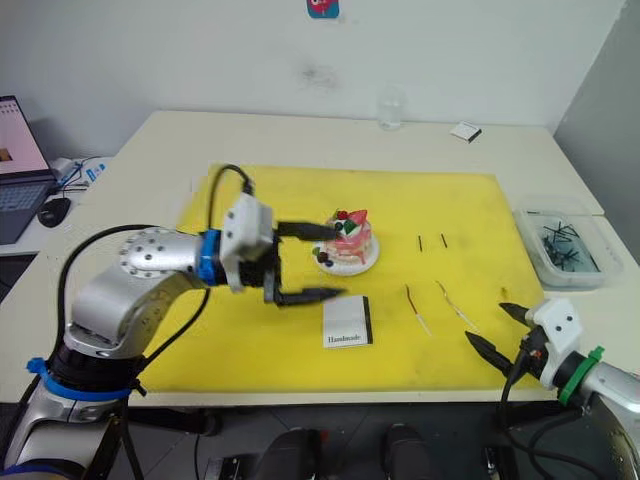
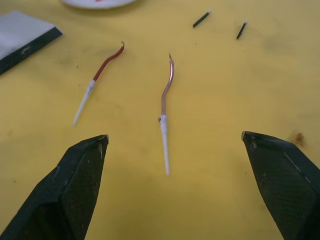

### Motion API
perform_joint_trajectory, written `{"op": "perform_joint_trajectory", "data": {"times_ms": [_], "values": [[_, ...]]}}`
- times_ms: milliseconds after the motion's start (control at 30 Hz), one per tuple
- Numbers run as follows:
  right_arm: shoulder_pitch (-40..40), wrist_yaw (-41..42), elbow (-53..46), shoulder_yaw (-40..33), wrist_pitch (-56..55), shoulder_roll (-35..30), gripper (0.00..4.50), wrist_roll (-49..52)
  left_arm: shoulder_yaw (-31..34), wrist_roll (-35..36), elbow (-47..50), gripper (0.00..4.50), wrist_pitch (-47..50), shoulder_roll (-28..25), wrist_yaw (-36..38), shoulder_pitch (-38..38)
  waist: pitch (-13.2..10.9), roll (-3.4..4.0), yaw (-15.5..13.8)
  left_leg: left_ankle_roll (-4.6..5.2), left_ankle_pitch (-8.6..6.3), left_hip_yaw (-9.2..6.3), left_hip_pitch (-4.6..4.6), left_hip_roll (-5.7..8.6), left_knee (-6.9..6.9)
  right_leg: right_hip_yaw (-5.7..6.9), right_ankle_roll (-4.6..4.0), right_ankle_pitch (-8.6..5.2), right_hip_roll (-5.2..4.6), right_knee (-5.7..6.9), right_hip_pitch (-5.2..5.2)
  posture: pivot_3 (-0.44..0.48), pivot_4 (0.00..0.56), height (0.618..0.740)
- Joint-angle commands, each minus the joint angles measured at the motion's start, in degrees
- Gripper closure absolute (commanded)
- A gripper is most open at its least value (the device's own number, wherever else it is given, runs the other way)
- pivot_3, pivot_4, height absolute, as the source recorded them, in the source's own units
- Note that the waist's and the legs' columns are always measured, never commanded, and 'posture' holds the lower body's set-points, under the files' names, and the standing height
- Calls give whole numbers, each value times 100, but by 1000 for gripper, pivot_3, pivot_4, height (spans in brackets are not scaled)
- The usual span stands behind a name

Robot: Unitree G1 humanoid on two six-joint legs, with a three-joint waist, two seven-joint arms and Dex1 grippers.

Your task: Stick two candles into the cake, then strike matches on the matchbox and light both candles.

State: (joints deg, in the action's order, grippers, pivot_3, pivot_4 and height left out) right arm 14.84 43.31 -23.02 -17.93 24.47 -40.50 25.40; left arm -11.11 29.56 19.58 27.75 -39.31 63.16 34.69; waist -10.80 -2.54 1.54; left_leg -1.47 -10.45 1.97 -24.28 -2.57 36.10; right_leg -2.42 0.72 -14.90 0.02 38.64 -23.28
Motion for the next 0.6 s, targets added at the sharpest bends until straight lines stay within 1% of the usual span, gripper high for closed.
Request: {"op": "perform_joint_trajectory", "data": {"times_ms": [33, 100, 133, 167, 200, 267, 433, 467, 600], "values": [[-99, 75, 119, 131, 174, -171, 189, -79, -178, -109, 139, 0, -179, 30, 284, 128, 0, 0, 5, 0, 0, -2, 0, -1, 0, 0, -2, -2, 3, 1, 0, 0, 150, 740], [-138, 65, 181, 224, 244, -220, 647, -141, -223, -183, 114, 0, -258, 85, 317, 92, 0, 0, 6, 0, 0, -5, 0, -1, -1, 1, -3, -3, 5, 2, 0, 0, 150, 740], [-157, 30, 200, 245, 271, -215, 982, -170, -223, -201, 109, 0, -275, 105, 319, 76, 0, 0, 6, 0, 0, -6, 0, -1, -1, 1, -4, -4, 5, 2, 0, 0, 150, 740], [-169, 4, 209, 253, 288, -206, 1420, -191, -215, -210, 107, 0, -278, 119, 321, 68, 0, 0, 6, 0, 0, -5, -1, -1, -1, 2, -3, -4, 5, 2, -1, 0, 150, 740], [-168, -10, 201, 276, 322, -203, 1701, -202, -203, -217, 113, 0, -279, 126, 314, 49, 0, 0, 7, 0, 0, -5, -1, -1, 0, 2, -2, -4, 5, 2, -1, 0, 150, 740], [-174, -48, 166, 313, 426, -163, 2489, -167, -190, -249, 116, 0, -302, 118, 311, 8, 0, 0, 6, 0, 0, -4, -1, 0, 0, 3, -1, -4, 5, 2, -1, 0, 150, 740], [-217, -35, 190, 433, 407, -144, 4295, -233, -172, -268, 168, 0, -301, 122, 321, -45, 0, 0, 5, 0, 0, -3, -1, 0, 2, 3, -1, -4, 4, 2, 0, 0, 150, 740], [-232, -36, 205, 436, 399, -134, 4451, -232, -173, -267, 180, 0, -295, 125, 319, -49, 0, 0, 5, 0, 0, -3, -1, 0, 2, 3, -1, -4, 4, 2, 0, 0, 150, 740], [-288, 11, 196, 345, 402, -111, 4451, -117, -185, -268, 180, 0, -278, 150, 311, -56, 0, 0, 6, 0, 0, -4, 0, -1, 2, 3, -1, -4, 4, 2, 0, 0, 150, 740]]}}
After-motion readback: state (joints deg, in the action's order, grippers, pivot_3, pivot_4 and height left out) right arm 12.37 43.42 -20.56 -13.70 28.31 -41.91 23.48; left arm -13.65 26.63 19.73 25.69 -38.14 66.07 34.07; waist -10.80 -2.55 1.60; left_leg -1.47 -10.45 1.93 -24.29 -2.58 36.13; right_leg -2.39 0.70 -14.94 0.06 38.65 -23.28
